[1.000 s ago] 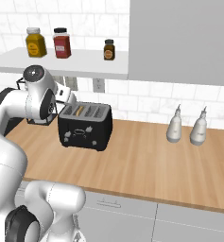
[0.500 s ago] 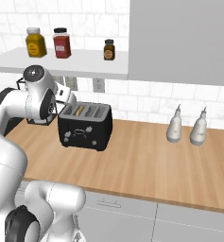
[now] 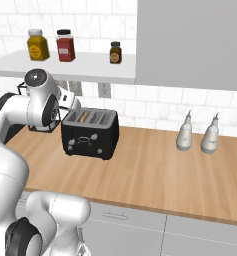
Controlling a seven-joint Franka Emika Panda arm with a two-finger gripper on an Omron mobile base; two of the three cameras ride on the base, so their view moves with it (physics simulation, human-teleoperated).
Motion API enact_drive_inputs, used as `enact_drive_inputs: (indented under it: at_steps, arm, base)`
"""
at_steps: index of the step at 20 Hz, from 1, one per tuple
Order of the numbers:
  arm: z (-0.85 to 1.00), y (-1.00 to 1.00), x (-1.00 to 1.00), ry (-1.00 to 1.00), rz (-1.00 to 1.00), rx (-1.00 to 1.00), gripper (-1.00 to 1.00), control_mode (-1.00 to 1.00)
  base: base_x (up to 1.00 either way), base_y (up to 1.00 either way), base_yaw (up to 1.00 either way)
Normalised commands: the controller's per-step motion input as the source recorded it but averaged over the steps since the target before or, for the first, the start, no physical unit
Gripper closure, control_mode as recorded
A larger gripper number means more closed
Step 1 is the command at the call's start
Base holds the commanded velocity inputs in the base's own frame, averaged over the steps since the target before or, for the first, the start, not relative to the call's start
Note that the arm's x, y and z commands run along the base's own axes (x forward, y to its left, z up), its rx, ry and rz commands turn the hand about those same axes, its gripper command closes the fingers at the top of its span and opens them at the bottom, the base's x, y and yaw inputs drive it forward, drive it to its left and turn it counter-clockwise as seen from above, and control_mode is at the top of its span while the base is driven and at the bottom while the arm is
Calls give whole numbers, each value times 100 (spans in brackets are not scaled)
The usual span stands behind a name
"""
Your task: Start the toaster. Once the lever pops up, take the bread to the plate on the dining counter.
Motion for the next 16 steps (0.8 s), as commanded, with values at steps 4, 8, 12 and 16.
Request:
enact_drive_inputs:
  at_steps: [4,8,12,16]
  arm:
    - [0,0,0,0,0,0,-100,-100]
    - [0,0,0,0,0,0,-100,-100]
    - [0,0,0,0,0,0,-100,-100]
    - [0,0,0,0,0,0,-100,-100]
  base:
    - [0,0,0]
    - [0,0,0]
    - [0,0,0]
    - [0,0,0]
